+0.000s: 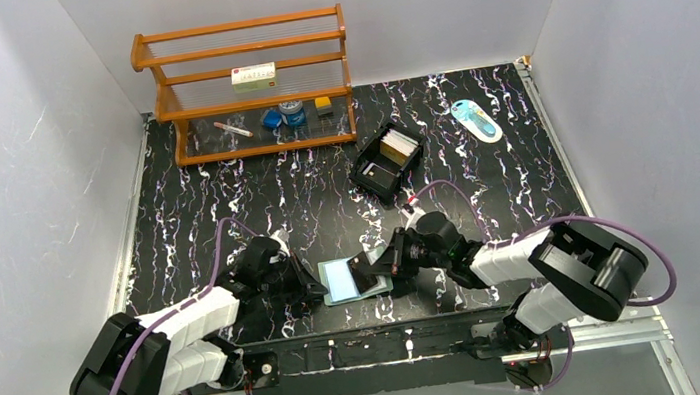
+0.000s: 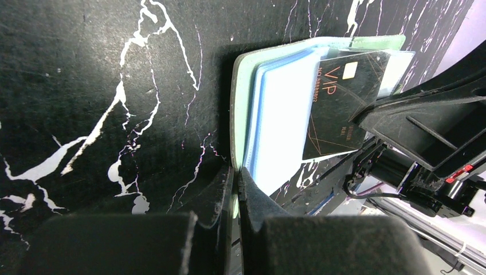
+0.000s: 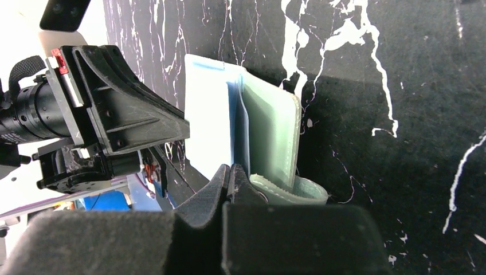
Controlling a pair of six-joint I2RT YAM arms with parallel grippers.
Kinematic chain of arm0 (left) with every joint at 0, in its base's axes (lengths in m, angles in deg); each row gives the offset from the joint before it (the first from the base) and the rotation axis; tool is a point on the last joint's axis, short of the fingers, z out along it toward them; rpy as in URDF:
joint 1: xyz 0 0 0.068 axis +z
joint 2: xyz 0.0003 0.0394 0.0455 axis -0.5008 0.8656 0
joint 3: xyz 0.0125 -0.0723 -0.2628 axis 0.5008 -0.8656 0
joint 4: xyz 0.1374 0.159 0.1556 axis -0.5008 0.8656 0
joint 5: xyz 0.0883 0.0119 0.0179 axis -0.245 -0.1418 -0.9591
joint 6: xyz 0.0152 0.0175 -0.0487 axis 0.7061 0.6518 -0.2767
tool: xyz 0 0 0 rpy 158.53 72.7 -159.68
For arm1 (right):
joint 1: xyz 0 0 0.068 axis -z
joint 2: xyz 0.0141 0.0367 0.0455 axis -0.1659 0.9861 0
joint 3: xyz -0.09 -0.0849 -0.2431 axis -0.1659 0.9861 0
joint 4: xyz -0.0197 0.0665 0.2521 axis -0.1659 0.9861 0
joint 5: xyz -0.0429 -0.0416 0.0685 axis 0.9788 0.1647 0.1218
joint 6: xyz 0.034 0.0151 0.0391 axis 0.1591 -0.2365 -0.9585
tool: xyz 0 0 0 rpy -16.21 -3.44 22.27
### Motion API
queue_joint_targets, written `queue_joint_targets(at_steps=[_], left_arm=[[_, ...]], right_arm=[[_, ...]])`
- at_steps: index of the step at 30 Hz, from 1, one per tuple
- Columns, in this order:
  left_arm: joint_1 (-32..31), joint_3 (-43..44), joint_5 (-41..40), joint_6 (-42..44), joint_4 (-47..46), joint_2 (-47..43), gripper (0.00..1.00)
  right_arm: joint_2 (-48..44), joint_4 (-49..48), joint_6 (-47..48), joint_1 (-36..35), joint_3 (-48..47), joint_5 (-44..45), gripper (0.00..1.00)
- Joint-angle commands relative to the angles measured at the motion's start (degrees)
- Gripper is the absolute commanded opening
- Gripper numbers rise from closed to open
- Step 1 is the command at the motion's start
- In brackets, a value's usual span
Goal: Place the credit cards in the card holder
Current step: Insert the credit card into the card holder.
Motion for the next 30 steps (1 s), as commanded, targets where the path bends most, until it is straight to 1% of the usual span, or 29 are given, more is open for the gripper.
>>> queue_joint_targets(at_steps=[1, 5, 10, 14, 17, 22, 25, 28, 30], left_arm=[[0.21, -0.30, 0.29, 0.12, -0.17, 0.17, 0.00], [0.18, -0.41, 0.34, 0.03, -0.17, 0.12, 0.00], [0.13, -0.48, 0.38, -0.15, -0.17, -0.25, 0.00], [0.15, -0.44, 0.59, -0.37, -0.15, -0.36, 0.00], [0.11, -0.39, 0.59, -0.56, -0.19, -0.28, 0.00], [0.06, -0.47, 0.95, -0.98, -0.79, -0.01, 0.00], [-0.06, -0.48, 1.12, -1.20, -1.19, 0.16, 0.00], [-0.10, -0.24, 1.38, -1.29, -1.34, 0.41, 0.00], [-0.13, -0.05, 1.48, -1.38, -1.50, 0.82, 0.00]], right_arm=[[1.93, -5.35, -0.68, -0.42, -0.48, -1.72, 0.00], [3.72, -8.22, -1.54, -0.51, -0.50, -2.37, 0.00], [5.27, -9.36, -2.45, -0.59, -0.68, -2.22, 0.01], [5.86, -7.99, -3.02, -1.05, -0.97, -1.28, 0.10], [5.40, -5.52, -2.90, -1.53, -1.38, -0.08, 0.11], [5.00, -4.29, -3.75, -2.44, -1.00, 3.17, 0.06], [5.59, -4.55, -4.34, -2.69, -1.45, 4.15, 0.05], [5.62, -5.31, -5.28, -2.98, -1.34, 5.46, 0.00], [5.62, -6.13, -6.07, -3.13, -1.02, 6.44, 0.00]])
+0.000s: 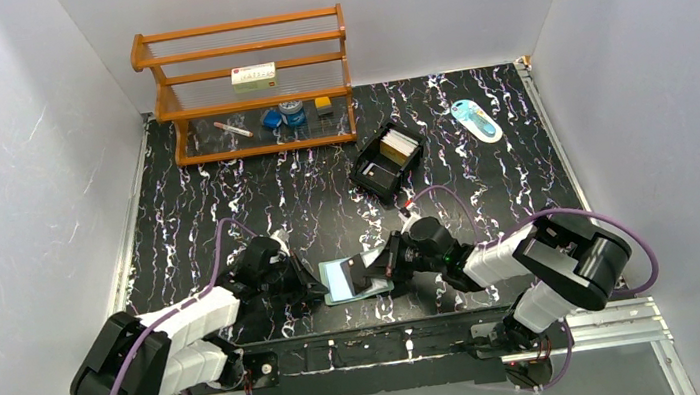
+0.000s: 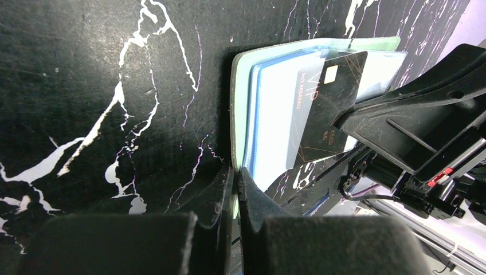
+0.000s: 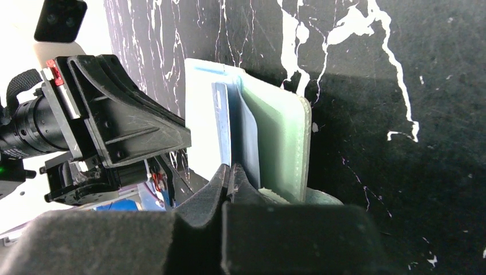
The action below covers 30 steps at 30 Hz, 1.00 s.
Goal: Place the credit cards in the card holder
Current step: Insert the credit card into the card holder.
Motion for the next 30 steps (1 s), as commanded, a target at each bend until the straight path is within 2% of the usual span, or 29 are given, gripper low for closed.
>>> queue_joint_targets(at_steps=[1, 8, 10, 14, 18, 24, 26, 30], left_arm=[[-0.11, 0.19, 1.33, -0.25, -0.79, 0.73, 0.00], [-0.45, -0.22, 1.20, -1.53, -1.19, 0.43, 0.00], [-0.54, -0.33, 1.24, -1.74, -1.38, 0.34, 0.00], [-0.55, 0.46, 1.46, -0.92, -0.08, -0.16, 0.00], [-0.67, 0.78, 1.28, -1.15, -0.06, -0.22, 0.00], [-0.63, 0.41, 1.28, -1.28, -0.06, -1.09, 0.00], [-0.65, 0.69, 1.37, -1.09, 0.07, -1.15, 0.00], [-0.69, 1.24, 1.45, -0.95, 0.28, -1.17, 0.00]], right_arm=[[0.40, -1.54, -1.72, -0.59, -0.61, 4.29, 0.00], [3.21, -2.42, -2.04, -3.25, -1.98, 4.71, 0.01], [2.63, 2.40, -0.13, -3.85, -4.86, 5.06, 0.16], [-3.51, 24.81, 7.61, -3.89, -12.47, 12.26, 0.41], [-0.35, 21.96, 8.19, -4.42, -14.26, 8.86, 0.50], [3.03, 25.00, 9.10, -6.46, -17.94, 10.15, 0.56], [3.54, 24.89, 9.20, -6.98, -18.75, 9.79, 0.55], [4.42, 23.50, 8.51, -8.19, -19.29, 9.26, 0.47]])
